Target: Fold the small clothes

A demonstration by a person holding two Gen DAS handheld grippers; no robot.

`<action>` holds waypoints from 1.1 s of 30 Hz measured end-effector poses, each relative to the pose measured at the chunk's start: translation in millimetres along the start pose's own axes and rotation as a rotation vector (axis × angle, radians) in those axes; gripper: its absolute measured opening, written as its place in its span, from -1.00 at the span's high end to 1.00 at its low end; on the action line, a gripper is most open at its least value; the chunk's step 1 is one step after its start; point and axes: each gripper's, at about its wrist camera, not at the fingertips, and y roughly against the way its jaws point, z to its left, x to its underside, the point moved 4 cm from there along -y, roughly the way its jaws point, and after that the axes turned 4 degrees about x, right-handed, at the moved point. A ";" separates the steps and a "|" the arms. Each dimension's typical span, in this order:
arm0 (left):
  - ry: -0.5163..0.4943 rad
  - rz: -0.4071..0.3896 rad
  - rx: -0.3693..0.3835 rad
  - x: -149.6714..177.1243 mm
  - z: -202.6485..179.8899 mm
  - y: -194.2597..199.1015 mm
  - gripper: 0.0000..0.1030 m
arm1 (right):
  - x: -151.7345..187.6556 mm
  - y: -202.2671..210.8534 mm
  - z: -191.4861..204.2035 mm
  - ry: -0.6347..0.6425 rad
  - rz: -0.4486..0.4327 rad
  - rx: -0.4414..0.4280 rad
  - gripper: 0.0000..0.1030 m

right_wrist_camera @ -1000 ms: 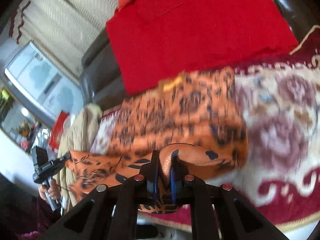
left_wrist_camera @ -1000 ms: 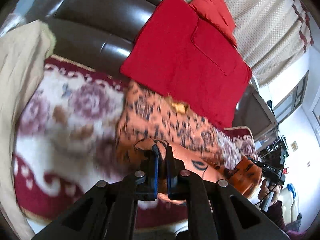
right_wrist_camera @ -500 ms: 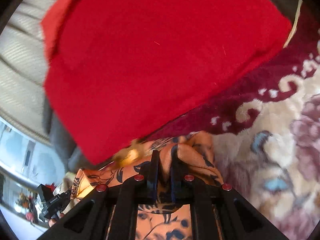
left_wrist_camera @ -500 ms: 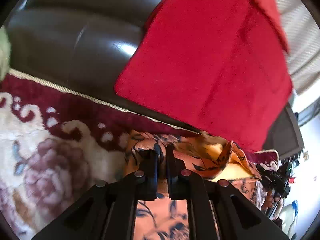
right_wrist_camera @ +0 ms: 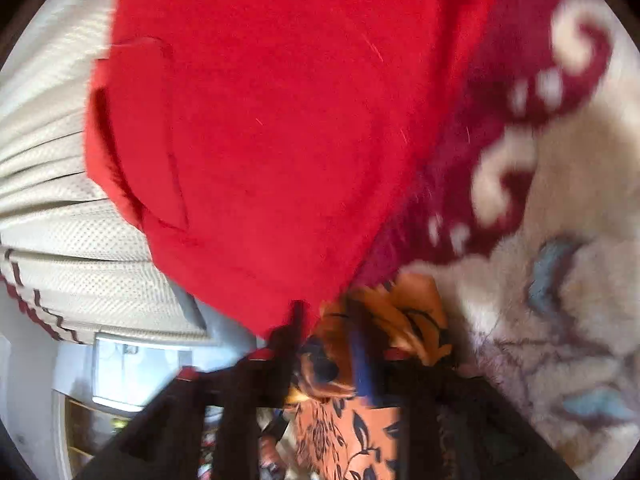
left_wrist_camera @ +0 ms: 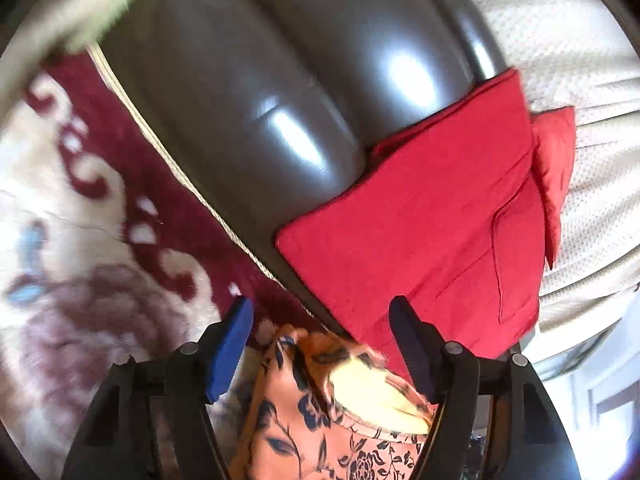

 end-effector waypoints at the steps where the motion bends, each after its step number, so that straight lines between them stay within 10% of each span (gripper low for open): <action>1: -0.031 0.008 -0.005 7.5 -8.4 6.6 -0.38 | -0.2 10.9 5.2 0.004 -0.043 0.008 -0.77; 3: -0.143 0.027 -0.045 35.0 -32.7 18.0 -0.38 | 6.1 29.2 17.6 0.039 -0.142 0.055 -0.81; 8: -0.446 0.092 -0.234 119.1 -75.8 -0.7 -0.38 | 76.3 -11.0 68.3 0.442 0.009 0.358 -0.29; 10: -0.461 0.165 -0.258 139.8 -75.9 -26.6 -0.39 | 111.0 -42.1 77.2 0.593 0.096 0.470 0.27; 14: -0.417 0.260 -0.323 134.9 -64.5 -68.0 -0.38 | 163.9 -91.5 90.4 0.890 0.160 0.676 0.29; 21: -0.328 0.254 -0.228 76.2 -67.2 -121.3 -0.38 | 136.2 -156.9 107.2 0.944 0.177 0.713 0.28; 26: -0.113 0.118 -0.084 42.8 -29.1 -94.5 -0.38 | 90.7 -157.1 127.3 0.745 -0.018 0.476 0.27; 33: -0.308 0.023 -0.289 77.1 -41.2 -0.7 -0.39 | 135.7 -132.1 136.2 0.789 0.016 0.423 0.24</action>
